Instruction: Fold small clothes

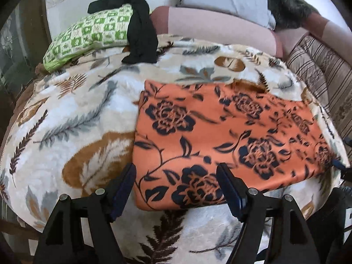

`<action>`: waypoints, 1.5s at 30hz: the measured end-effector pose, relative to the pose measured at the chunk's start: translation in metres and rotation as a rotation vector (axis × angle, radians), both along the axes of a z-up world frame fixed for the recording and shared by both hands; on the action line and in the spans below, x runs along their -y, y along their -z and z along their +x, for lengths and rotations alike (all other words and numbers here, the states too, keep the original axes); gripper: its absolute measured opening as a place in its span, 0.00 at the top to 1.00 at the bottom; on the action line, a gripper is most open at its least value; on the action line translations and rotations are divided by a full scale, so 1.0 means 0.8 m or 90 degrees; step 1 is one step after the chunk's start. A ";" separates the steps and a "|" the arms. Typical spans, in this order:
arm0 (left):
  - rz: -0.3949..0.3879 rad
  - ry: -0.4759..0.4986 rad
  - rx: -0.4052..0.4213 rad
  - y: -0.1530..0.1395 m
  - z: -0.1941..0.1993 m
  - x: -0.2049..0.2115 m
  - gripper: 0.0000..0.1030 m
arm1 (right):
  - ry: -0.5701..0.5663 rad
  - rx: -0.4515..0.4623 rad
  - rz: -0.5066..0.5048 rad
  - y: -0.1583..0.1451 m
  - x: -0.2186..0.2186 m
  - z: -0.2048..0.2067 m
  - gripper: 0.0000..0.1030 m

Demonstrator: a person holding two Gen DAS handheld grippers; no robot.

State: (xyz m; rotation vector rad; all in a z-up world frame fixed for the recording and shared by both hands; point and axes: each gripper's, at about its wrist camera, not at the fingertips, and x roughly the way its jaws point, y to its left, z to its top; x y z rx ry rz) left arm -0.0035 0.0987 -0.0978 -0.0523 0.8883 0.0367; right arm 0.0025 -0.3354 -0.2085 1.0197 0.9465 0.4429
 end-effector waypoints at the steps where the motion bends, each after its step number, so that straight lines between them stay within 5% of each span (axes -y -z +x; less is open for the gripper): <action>1: -0.006 -0.003 0.001 -0.002 0.002 0.001 0.26 | 0.018 -0.015 0.015 0.005 0.001 -0.003 0.23; 6: -0.057 0.010 0.008 -0.010 0.012 0.019 0.26 | 0.088 -0.091 0.087 0.048 -0.003 -0.041 0.23; 16: -0.080 0.030 0.005 0.011 0.067 0.057 0.26 | 0.238 -0.099 0.140 0.079 0.038 -0.020 0.23; 17: -0.075 0.029 -0.004 0.016 0.071 0.059 0.26 | 0.235 -0.089 0.132 0.076 0.038 -0.022 0.32; 18: -0.072 0.031 -0.012 0.021 0.074 0.060 0.26 | 0.232 -0.090 0.121 0.075 0.039 -0.024 0.62; 19: -0.066 0.033 -0.018 0.024 0.076 0.062 0.26 | 0.225 -0.096 0.112 0.075 0.038 -0.025 0.81; 21: -0.056 0.035 -0.016 0.023 0.076 0.063 0.26 | 0.217 -0.080 0.074 0.061 0.037 -0.028 0.86; 24: -0.048 0.041 0.032 0.009 0.069 0.064 0.26 | 0.199 -0.034 -0.037 0.028 0.036 -0.032 0.86; 26: -0.030 0.039 0.020 0.019 0.077 0.068 0.20 | 0.161 -0.088 -0.091 0.051 0.031 -0.019 0.77; 28: -0.016 0.050 -0.039 0.045 0.091 0.071 0.20 | 0.163 -0.086 -0.027 0.064 0.040 -0.023 0.76; 31: 0.015 0.062 -0.028 0.063 0.088 0.076 0.19 | 0.174 -0.065 -0.080 0.031 0.065 -0.038 0.58; 33: 0.026 0.066 -0.027 0.065 0.087 0.078 0.17 | 0.195 -0.028 -0.107 0.008 0.082 -0.043 0.33; 35: 0.017 0.066 -0.026 0.067 0.089 0.075 0.17 | 0.176 0.003 -0.137 -0.013 0.090 -0.026 0.33; 40: 0.010 0.060 -0.017 0.068 0.088 0.075 0.16 | 0.032 0.046 -0.146 -0.039 0.067 0.098 0.33; 45: 0.001 0.060 -0.012 0.069 0.086 0.074 0.15 | -0.052 -0.016 -0.233 0.004 0.038 0.217 0.33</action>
